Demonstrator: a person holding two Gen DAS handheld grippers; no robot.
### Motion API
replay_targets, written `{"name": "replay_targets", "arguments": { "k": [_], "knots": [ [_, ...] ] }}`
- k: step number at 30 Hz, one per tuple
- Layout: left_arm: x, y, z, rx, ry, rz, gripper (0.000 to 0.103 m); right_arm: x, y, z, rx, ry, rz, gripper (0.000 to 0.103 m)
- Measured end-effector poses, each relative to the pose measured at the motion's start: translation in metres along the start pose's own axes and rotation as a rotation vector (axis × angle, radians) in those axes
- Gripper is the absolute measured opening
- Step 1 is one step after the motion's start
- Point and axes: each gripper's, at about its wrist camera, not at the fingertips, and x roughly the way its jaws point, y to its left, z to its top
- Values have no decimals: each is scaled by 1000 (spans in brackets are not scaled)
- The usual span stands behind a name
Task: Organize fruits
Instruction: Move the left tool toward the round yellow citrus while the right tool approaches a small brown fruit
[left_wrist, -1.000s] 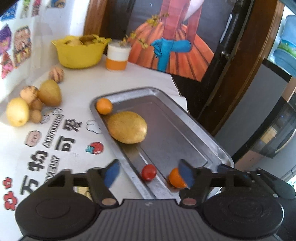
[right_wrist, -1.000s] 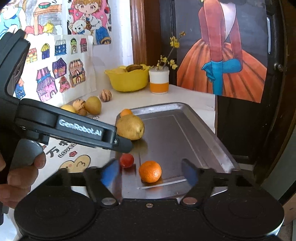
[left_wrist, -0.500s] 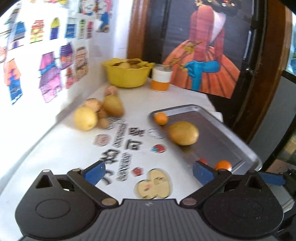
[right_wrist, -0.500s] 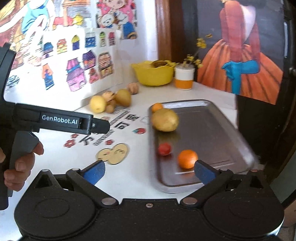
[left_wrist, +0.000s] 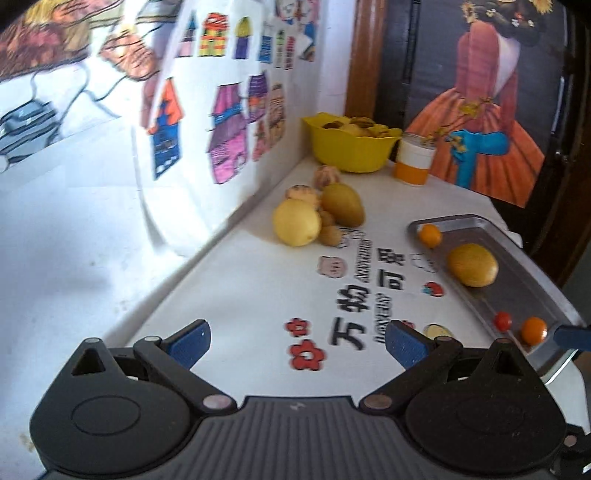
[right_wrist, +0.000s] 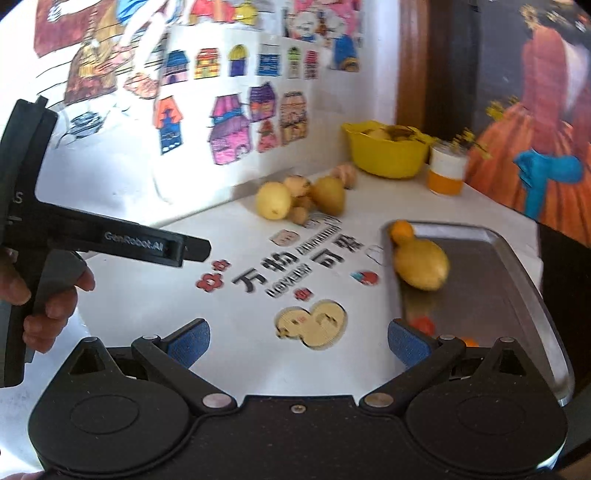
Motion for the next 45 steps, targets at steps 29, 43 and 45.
{"name": "replay_targets", "arguments": {
  "k": [29, 43, 45],
  "knots": [
    [88, 22, 62, -121, -34, -35, 102, 123, -71, 155, -252, -26, 104, 102],
    [141, 11, 81, -131, -4, -80, 100, 210, -72, 126, -255, 104, 213, 82],
    [145, 10, 83, -122, -1, -80, 97, 218, -70, 124, -259, 116, 230, 79]
  ]
}}
